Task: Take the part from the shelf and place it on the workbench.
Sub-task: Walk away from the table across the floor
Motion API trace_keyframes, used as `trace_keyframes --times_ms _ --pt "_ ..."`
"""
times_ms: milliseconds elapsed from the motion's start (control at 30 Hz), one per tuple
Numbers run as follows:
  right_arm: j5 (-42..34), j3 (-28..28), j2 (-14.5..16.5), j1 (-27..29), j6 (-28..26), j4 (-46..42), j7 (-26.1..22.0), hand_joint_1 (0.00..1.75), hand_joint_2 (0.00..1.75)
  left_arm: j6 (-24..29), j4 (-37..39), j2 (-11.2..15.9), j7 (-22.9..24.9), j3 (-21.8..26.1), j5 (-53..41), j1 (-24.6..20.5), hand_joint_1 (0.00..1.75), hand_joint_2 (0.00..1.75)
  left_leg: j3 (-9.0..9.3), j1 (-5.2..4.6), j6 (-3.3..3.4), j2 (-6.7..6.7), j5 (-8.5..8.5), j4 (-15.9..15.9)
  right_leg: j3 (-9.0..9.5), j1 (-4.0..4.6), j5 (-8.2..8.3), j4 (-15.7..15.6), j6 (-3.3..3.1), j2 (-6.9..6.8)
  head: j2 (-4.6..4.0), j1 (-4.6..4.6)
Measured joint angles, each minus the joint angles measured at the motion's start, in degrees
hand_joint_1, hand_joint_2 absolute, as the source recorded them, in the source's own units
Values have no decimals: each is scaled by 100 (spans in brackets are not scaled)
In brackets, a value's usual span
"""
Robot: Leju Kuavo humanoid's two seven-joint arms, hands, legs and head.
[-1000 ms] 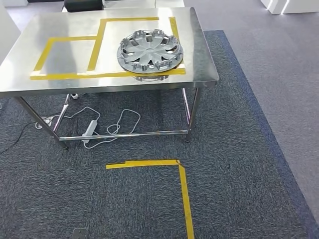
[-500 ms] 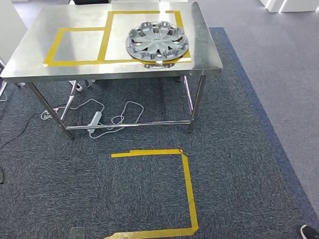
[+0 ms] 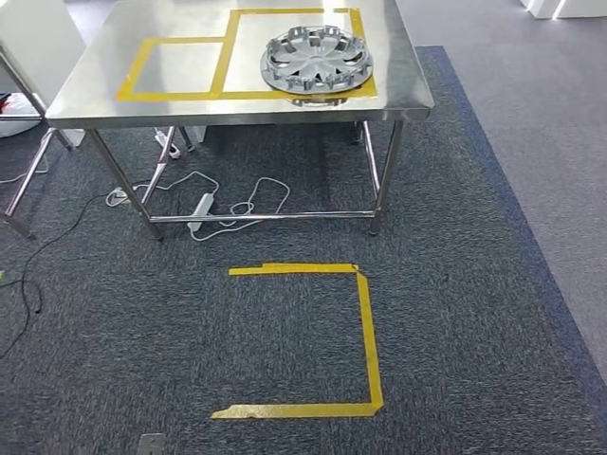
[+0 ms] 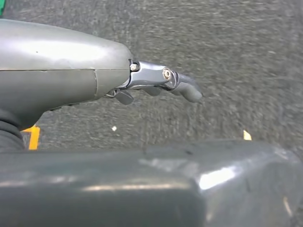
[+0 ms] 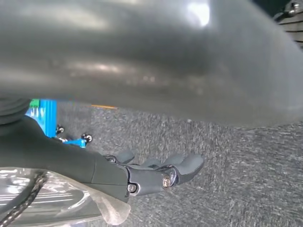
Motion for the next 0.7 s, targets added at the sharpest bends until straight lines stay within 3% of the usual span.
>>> trace_keyframes --times_ms 67,100,133,167,233,300,333,367,400,467,500,567,600,667,700 --pt "-1 3 -4 -10 4 1 -16 0 0 9 1 -5 -21 -8 -41 -29 0 0 192 -46 116 21 -197 -449 -76 -3 77 39 69 -110 0 3" --pt "-1 4 -10 -13 10 1 -31 0 0 13 0 -10 -33 -19 -68 -23 0 0 152 -46 187 -16 -184 -490 -99 -6 116 56 103 -149 0 1" --pt "-1 5 -25 -13 21 1 -43 0 0 16 0 -14 -42 -34 -95 -6 0 0 104 -46 238 -48 -135 -503 -146 -19 90 111 140 -103 0 2" --pt "1 5 -40 0 33 1 -50 0 0 18 0 -21 -49 -52 -120 13 0 0 51 -41 290 -81 -72 -511 -205 -34 -26 239 176 -6 0 7" --pt "20 6 -65 42 66 1 -40 0 0 20 1 -33 -83 -89 -152 18 0 0 -89 -38 354 -163 63 -516 -393 -59 -512 781 231 263 0 14" --pt "53 8 -74 68 93 1 -11 0 0 19 1 -40 -129 -116 -173 8 0 0 -260 -51 369 -270 197 -508 -508 -61 -967 1388 245 376 0 18" --pt "71 11 -80 70 105 1 10 0 0 20 1 -41 -144 -130 -182 11 0 0 -345 -58 363 -324 264 -501 -457 -60 -1048 1492 241 395 0 17" --pt "86 18 -85 68 120 1 31 0 0 29 1 -41 -152 -142 -182 16 0 0 -421 -62 353 -377 326 -495 -297 -59 -1017 1384 230 406 0 16" --pt "102 28 -90 66 133 1 51 0 0 43 1 -40 -153 -152 -173 19 0 0 -486 -63 339 -434 383 -491 -37 -60 -901 1078 214 429 0 15" --pt "138 51 -93 61 154 1 79 0 0 89 1 -41 -151 -159 -133 11 0 0 -594 -74 295 -548 488 -472 553 -68 -672 231 167 638 0 18" --pt "157 65 -94 59 160 1 85 0 0 111 1 -42 -150 -159 -114 4 0 0 -643 -80 266 -605 542 -461 728 -73 -616 -68 144 745 0 13" --pt "191 93 -95 58 169 4 89 0 0 147 1 -44 -143 -160 -91 4 0 0 -723 -85 198 -715 634 -444 804 -68 -605 -274 100 827 0 9" --pt "201 108 -95 61 173 9 87 0 0 157 1 -42 -138 -160 -84 16 0 0 -749 -75 166 -772 671 -445 784 -68 -576 -259 69 753 0 7" --pt "235 139 -97 57 173 19 47 0 0 173 1 -43 -118 -166 -86 46 0 0 -819 -68 102 -688 572 -318 761 -78 -515 -266 -13 598 0 -17" --pt "256 156 -99 58 168 24 8 0 0 184 1 -43 -105 -176 -103 52 0 0 -901 -65 71 -581 402 -99 742 -85 -485 -274 -52 509 0 -36"
